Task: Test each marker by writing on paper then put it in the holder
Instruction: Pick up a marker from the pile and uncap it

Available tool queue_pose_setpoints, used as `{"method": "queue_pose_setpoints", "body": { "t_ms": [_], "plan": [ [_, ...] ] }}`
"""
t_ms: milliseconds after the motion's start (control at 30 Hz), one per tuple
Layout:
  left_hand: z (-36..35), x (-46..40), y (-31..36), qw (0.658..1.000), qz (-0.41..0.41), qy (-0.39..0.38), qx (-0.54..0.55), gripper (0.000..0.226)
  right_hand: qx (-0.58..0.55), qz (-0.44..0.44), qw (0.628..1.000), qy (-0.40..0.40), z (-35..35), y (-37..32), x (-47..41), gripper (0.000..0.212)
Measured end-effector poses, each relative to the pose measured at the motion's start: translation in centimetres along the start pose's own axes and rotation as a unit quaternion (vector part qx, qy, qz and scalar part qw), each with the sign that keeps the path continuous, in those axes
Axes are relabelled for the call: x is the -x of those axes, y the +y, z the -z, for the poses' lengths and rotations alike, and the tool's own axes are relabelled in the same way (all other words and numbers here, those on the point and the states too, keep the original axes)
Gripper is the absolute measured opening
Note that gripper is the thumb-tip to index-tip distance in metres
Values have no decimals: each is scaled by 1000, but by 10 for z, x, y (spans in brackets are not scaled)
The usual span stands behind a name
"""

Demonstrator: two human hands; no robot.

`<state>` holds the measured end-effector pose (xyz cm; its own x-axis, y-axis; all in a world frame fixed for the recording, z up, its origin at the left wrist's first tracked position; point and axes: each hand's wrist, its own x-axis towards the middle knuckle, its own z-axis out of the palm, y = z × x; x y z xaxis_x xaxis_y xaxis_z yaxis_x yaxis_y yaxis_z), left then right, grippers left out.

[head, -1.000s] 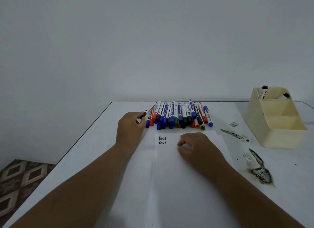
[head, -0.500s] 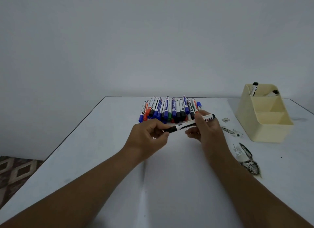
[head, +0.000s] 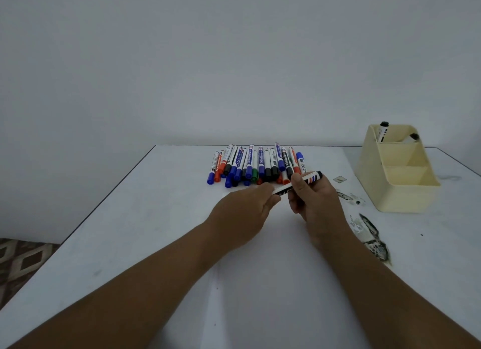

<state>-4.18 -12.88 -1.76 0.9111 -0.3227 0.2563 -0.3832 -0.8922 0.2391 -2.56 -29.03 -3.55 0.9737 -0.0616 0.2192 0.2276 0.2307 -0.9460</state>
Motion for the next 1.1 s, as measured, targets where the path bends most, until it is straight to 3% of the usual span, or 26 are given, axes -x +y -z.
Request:
{"method": "queue_pose_setpoints", "body": {
  "t_ms": [67,267,400,567,667,867,1000,1100],
  "plan": [
    [-1,1,-2,1000,3,1,0,43,-1,-6,1000,-1,0,0,0,24],
    [4,8,-15,998,30,1,57,48,16,-7,1000,-24,-1,-1,2,38],
    [11,17,-29,997,65,0,51,47,-29,-23,999,7,2,-2,-1,20],
    [15,36,-74,996,66,64,2,20,-53,-36,998,19,2,-1,-5,18],
    [13,50,-101,996,44,67,39,30,-58,-40,997,19,2,-1,-6,18],
    [11,51,-107,994,52,-95,-10,59,-46,-37,998,21,0,-1,-4,19],
    [13,42,-98,988,53,-137,-43,94,1,-29,999,24,0,1,-4,25],
    [15,39,-96,986,40,-159,-37,101,31,-33,999,29,-1,4,-6,31]
  ]
}}
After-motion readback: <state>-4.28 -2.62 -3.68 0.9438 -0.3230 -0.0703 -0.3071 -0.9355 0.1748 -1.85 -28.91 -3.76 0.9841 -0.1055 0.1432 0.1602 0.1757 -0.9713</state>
